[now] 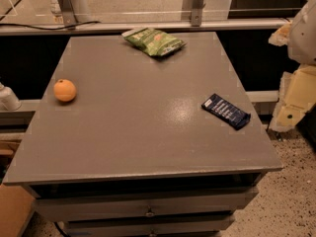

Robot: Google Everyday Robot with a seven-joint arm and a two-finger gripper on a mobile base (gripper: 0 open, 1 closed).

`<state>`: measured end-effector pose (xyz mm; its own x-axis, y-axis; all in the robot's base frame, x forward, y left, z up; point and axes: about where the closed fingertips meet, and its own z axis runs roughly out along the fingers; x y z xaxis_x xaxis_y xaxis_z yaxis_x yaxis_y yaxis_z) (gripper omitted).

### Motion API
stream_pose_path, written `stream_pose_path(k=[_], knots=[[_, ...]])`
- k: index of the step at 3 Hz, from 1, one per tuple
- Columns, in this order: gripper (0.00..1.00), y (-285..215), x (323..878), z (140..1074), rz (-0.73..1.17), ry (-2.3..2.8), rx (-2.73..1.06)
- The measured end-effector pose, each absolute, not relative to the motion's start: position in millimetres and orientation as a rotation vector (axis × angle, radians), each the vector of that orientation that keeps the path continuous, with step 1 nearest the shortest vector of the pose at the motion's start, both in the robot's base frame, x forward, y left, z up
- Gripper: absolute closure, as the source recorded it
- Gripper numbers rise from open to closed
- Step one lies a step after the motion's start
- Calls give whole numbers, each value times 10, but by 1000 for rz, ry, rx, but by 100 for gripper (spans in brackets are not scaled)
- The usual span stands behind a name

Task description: Pick rxbar blueberry

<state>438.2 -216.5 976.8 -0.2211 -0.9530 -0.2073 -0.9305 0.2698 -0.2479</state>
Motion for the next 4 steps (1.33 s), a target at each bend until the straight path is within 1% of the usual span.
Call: stream_pose_path(k=[1,2,4], knots=[[0,-2165,4382,9768,-100,2230,-1723],[0,-2155,4518,9700,-98,2216,-1713],[0,-2190,5166,9237,-32,2260,-1604]])
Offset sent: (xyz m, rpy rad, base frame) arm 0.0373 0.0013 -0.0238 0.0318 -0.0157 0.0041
